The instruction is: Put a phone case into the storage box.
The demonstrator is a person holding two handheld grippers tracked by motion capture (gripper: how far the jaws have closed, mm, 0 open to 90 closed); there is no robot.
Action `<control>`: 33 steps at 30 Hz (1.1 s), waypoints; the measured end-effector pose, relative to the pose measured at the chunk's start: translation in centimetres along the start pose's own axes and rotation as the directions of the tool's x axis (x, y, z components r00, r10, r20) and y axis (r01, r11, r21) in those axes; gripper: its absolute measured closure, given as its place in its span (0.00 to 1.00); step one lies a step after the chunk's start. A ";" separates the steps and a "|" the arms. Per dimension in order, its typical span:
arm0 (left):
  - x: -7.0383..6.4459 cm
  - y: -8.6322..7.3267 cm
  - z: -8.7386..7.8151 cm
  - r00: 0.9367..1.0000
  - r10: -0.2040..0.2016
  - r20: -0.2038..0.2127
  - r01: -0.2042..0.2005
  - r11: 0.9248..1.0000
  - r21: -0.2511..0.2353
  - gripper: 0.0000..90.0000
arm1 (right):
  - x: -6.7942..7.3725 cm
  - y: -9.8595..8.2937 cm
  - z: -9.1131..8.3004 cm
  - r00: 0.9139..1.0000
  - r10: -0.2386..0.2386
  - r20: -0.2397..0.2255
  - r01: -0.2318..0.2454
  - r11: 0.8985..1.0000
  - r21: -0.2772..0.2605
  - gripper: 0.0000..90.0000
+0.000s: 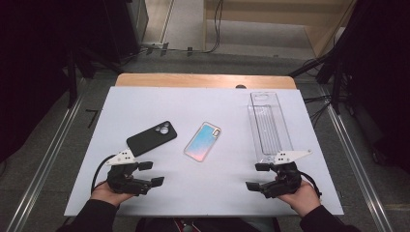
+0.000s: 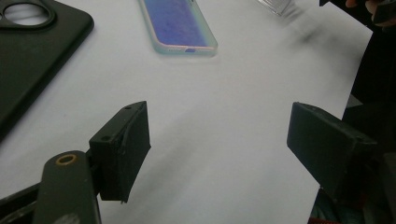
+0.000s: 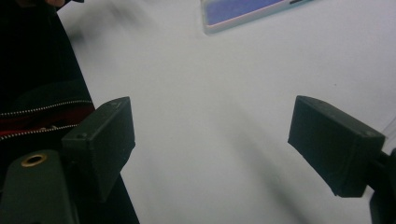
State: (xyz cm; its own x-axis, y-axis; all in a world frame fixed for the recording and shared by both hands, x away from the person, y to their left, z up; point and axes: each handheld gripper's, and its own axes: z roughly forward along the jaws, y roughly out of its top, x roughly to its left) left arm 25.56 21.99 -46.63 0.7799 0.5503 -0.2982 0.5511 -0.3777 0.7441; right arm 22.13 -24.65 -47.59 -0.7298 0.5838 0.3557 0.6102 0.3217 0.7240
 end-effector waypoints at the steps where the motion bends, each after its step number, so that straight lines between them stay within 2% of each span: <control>1: 0.1 0.1 0.1 1.000 0.007 0.002 -0.007 1.000 0.006 0.24 | -0.1 0.1 0.0 1.000 0.001 -0.001 -0.001 1.000 0.000 0.14; 7: 0.6 0.4 0.8 1.000 0.002 0.009 -0.002 1.000 0.015 0.24 | -0.5 0.3 -0.1 1.000 0.017 0.000 -0.017 1.000 -0.012 0.14; 9: 0.6 0.5 0.8 1.000 0.006 0.009 -0.006 1.000 0.018 0.24 | -0.6 0.4 -0.2 1.000 0.012 0.017 -0.012 1.000 -0.017 0.14; 11: 0.6 0.5 0.7 1.000 0.006 0.010 -0.006 1.000 0.008 0.24 | -0.5 0.4 -0.3 1.000 0.010 0.011 -0.010 1.000 -0.024 0.14; 18: 0.4 0.4 0.3 1.000 -0.001 0.005 0.001 1.000 -0.007 0.24 | -0.8 0.1 -0.2 1.000 0.017 0.013 -0.017 1.000 -0.015 0.14; 24: 0.5 0.4 0.3 1.000 -0.008 0.010 0.008 1.000 -0.006 0.24 | -0.7 0.0 0.1 1.000 -0.001 0.007 0.001 1.000 0.005 0.14; 33: 0.5 0.4 0.4 1.000 -0.018 0.014 0.018 1.000 0.000 0.24 | -0.7 -0.2 -0.1 1.000 0.006 0.011 -0.006 1.000 -0.003 0.14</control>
State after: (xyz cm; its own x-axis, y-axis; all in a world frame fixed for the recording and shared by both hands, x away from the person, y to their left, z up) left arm 26.27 21.87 -46.72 0.7739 0.5468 -0.3196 0.5650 -0.3680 0.7384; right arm 22.51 -25.17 -47.94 -0.7223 0.5943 0.3536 0.6141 0.3160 0.7233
